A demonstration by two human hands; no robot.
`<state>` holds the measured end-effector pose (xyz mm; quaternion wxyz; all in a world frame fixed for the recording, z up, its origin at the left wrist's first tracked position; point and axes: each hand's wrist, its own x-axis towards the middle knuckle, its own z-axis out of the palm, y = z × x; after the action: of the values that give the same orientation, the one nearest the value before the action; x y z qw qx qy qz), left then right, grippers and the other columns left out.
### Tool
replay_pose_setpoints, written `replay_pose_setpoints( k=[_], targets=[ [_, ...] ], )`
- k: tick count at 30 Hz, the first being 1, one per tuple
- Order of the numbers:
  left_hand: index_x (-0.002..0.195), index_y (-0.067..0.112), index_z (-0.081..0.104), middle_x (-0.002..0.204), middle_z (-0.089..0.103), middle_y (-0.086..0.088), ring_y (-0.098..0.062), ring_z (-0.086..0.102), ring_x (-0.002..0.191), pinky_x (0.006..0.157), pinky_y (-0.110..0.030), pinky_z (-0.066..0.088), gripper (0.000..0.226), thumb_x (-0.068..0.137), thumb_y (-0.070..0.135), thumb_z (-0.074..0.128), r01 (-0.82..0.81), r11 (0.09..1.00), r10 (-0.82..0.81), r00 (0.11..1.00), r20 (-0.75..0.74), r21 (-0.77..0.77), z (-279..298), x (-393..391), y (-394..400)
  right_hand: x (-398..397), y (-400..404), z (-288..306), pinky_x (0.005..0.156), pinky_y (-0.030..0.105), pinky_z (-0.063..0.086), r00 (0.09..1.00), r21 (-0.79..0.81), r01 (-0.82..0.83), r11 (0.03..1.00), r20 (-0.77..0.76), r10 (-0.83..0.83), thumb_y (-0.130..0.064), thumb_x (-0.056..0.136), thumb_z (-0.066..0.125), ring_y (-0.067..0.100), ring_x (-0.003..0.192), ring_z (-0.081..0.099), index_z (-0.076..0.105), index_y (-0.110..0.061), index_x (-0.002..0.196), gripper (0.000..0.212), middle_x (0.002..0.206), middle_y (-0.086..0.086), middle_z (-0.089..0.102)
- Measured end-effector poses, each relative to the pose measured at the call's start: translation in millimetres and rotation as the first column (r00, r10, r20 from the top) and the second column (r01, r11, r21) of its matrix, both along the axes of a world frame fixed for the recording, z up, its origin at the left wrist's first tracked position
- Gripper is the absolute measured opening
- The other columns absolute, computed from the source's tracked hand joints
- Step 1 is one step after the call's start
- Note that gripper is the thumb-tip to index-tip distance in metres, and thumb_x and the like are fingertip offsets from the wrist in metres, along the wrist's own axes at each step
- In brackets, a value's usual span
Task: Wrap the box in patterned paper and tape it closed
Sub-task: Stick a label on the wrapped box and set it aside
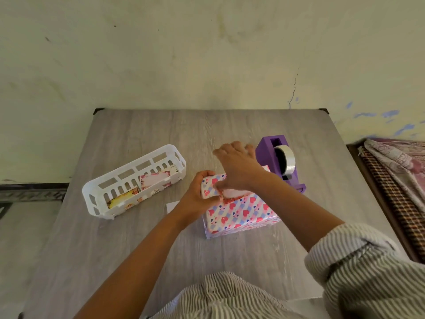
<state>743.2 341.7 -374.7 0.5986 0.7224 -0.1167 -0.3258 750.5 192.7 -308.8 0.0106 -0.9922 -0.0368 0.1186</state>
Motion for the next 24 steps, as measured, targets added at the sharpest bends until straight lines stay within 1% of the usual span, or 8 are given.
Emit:
replay_pose_setpoints(
  k=[2,4,6,10,13,15,20,24],
  targets=[
    [0.123,0.03,0.034,0.119,0.051,0.004,-0.011,0.057,0.104,0.078,-0.019,0.053,0.059,0.081,0.012,0.071,0.001,1.0,-0.001,1.0,0.009,0.025,-0.8,1.9,-1.3,7.5,0.4,4.5,0.101,0.042,0.034,0.99,-0.016,-0.134,0.991,-0.04,0.133,-0.05,0.082,0.063,0.023,0.12,0.048,0.046,-0.019,0.131,0.061,0.129,0.002,0.054],
    [0.122,0.032,0.034,0.119,0.052,0.005,-0.011,0.058,0.104,0.079,-0.021,0.053,0.059,0.081,0.014,0.072,0.021,0.999,-0.021,1.0,0.011,0.043,-0.3,3.5,-1.0,13.8,-0.8,9.8,0.091,0.035,0.043,0.986,0.052,-0.142,0.989,-0.083,0.146,-0.043,0.086,0.062,0.021,0.109,0.055,0.055,-0.016,0.124,0.047,0.12,0.002,0.061],
    [0.119,0.033,0.035,0.117,0.052,0.007,-0.01,0.059,0.102,0.077,-0.02,0.053,0.056,0.081,0.014,0.072,0.027,0.999,-0.027,1.0,0.009,0.039,-0.2,4.0,-0.3,15.3,-1.5,11.3,0.087,0.031,0.046,0.976,0.106,-0.131,0.986,-0.162,0.147,-0.041,0.086,0.065,0.021,0.105,0.057,0.059,-0.014,0.122,0.046,0.118,0.002,0.062],
    [0.119,0.032,0.034,0.117,0.051,0.009,-0.009,0.057,0.102,0.08,-0.02,0.051,0.054,0.082,0.015,0.071,0.006,0.998,-0.009,0.999,0.041,0.058,0.3,2.9,-2.2,13.6,4.0,5.0,0.087,0.028,0.048,0.962,0.059,-0.148,0.987,-0.222,0.158,-0.045,0.081,0.068,0.021,0.098,0.06,0.06,-0.012,0.122,0.053,0.113,0.004,0.064],
    [0.122,0.031,0.034,0.122,0.052,0.005,-0.013,0.057,0.107,0.091,-0.031,0.052,0.058,0.081,0.016,0.072,0.012,0.997,-0.014,1.0,0.028,0.074,-1.8,3.6,-1.8,20.1,1.5,8.0,0.087,0.034,0.051,0.966,0.058,-0.152,0.987,-0.203,0.161,-0.04,0.084,0.067,0.021,0.095,0.062,0.066,-0.009,0.114,0.044,0.109,0.005,0.067],
    [0.122,0.031,0.034,0.122,0.052,0.004,-0.014,0.057,0.108,0.093,-0.037,0.051,0.058,0.081,0.016,0.072,0.013,0.997,-0.014,1.0,0.014,0.071,-1.9,3.5,-1.5,21.4,-3.4,9.4,0.087,0.034,0.052,0.972,0.116,-0.111,0.987,-0.196,0.132,-0.035,0.084,0.067,0.02,0.095,0.063,0.068,-0.011,0.113,0.038,0.11,0.003,0.068],
    [0.12,0.031,0.035,0.12,0.053,0.003,-0.013,0.058,0.106,0.093,-0.036,0.051,0.056,0.08,0.015,0.073,-0.004,0.999,0.003,1.0,0.019,0.054,-1.2,2.6,-2.4,14.0,-6.6,-0.1,0.09,0.035,0.05,0.968,0.165,-0.004,0.986,-0.247,0.045,-0.044,0.08,0.07,0.019,0.099,0.059,0.06,-0.018,0.121,0.05,0.115,-0.002,0.063],
    [0.12,0.03,0.037,0.119,0.054,0.004,-0.013,0.059,0.105,0.089,-0.035,0.054,0.056,0.08,0.017,0.073,-0.005,0.999,0.006,1.0,-0.004,0.051,-2.0,2.3,-2.1,8.5,-43.8,-3.0,0.093,0.037,0.048,0.955,0.226,0.196,0.954,-0.263,-0.134,-0.043,0.078,0.071,0.016,0.102,0.057,0.056,-0.021,0.12,0.05,0.118,-0.005,0.06]
  ],
)
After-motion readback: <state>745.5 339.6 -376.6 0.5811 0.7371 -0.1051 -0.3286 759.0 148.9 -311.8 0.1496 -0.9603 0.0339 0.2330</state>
